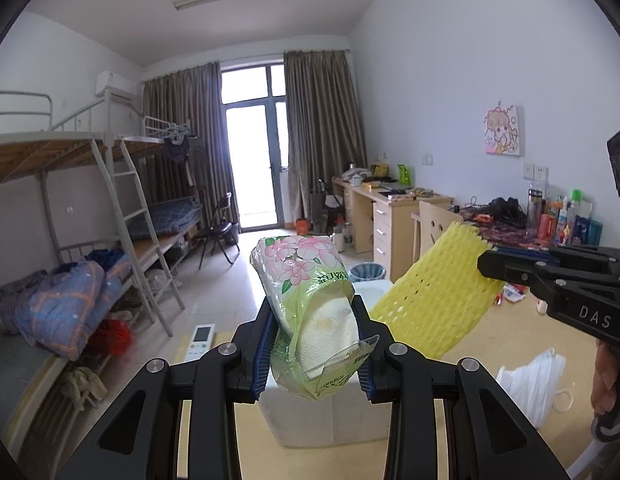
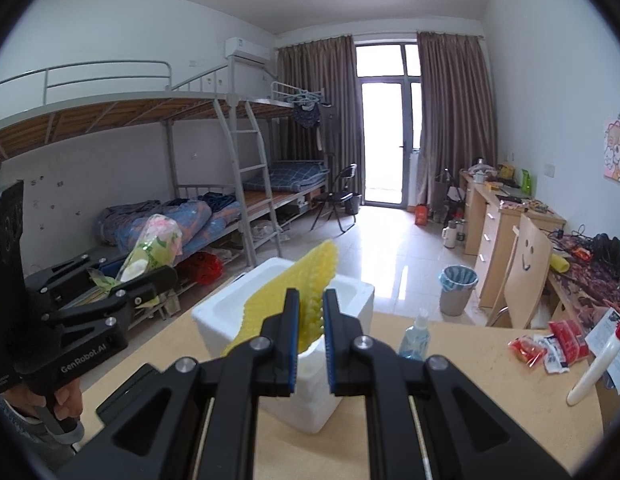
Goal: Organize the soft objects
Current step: 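Carry the tissue pack and yellow sleeve over the white foam box with both tools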
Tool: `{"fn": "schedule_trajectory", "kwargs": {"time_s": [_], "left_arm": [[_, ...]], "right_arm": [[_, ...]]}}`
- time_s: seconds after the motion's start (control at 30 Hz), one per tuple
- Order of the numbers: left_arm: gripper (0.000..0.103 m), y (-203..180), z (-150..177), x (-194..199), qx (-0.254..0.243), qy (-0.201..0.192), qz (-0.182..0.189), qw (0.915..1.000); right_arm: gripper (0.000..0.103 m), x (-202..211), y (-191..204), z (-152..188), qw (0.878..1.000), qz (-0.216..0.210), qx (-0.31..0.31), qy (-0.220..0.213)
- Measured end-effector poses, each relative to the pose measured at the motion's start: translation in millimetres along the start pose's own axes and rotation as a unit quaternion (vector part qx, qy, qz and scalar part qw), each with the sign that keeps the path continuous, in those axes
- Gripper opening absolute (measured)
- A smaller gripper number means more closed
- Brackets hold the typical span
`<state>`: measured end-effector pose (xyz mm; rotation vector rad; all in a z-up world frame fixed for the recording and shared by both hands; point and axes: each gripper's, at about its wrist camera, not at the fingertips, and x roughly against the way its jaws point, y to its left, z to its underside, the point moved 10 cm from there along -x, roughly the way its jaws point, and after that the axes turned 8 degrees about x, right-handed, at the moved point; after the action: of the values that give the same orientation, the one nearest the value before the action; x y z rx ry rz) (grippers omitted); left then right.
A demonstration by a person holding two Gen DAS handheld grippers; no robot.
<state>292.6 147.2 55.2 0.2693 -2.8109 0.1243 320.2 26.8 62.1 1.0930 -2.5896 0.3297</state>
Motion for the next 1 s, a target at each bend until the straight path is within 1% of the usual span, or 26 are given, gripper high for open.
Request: {"fn": "schedule_trajectory", "kwargs": {"time_s": [0.17, 0.37, 0.47, 0.53, 0.6, 0.73, 0.83, 0.87, 0.93, 1.0], "left_arm": [[0.037, 1.9, -7.3, -22.4, 0.002, 0.004, 0.008, 1.0], [0.037, 4.0, -13.9, -47.5, 0.002, 0.013, 0.007, 0.9999], [0.037, 5.7, -8.8, -58.3, 0.007, 0.018, 0.004, 0.9998], [0.037, 7.0, -4.5, -63.0, 0.009, 0.022, 0.006, 0.9997], [0.037, 9.2, -5.5, -67.8, 0.01, 0.027, 0.002, 0.9996], [0.037, 14.3, -10.0, -66.1, 0.013, 0.022, -0.001, 0.9997], [0.037, 9.5, -10.5, -70.8, 0.024, 0.024, 0.008, 0.9994], [0.037, 3.5, -8.2, -73.1, 0.025, 0.029, 0.017, 0.9991], [0.037, -8.9, -5.8, -77.5, 0.018, 0.032, 0.037, 0.9987], [0.037, -16.5, -4.0, -80.3, 0.01, 0.032, 0.045, 0.9984]], "right_arm": [[0.014, -12.8, -3.2, -7.5, 1.0, -0.003, -0.006, 0.001], [0.014, -30.7, -11.4, -19.6, 1.0, 0.005, -0.018, -0.002], [0.014, -43.7, -11.1, -17.9, 1.0, 0.01, -0.021, 0.002], [0.014, -52.2, -9.1, -13.6, 1.0, 0.005, -0.026, 0.007], [0.014, -57.1, -9.1, -10.5, 1.0, 0.005, -0.027, 0.013], [0.014, -60.5, -12.7, -8.4, 0.999, 0.005, -0.033, 0.015], [0.014, -64.2, -14.7, -13.4, 0.999, 0.007, -0.037, 0.016], [0.014, -63.7, -14.5, -13.1, 0.999, 0.008, -0.036, 0.018], [0.014, -60.6, -16.9, -14.4, 0.999, 0.014, -0.034, 0.019], [0.014, -55.6, -23.3, -17.1, 0.999, 0.029, -0.034, 0.017]]}}
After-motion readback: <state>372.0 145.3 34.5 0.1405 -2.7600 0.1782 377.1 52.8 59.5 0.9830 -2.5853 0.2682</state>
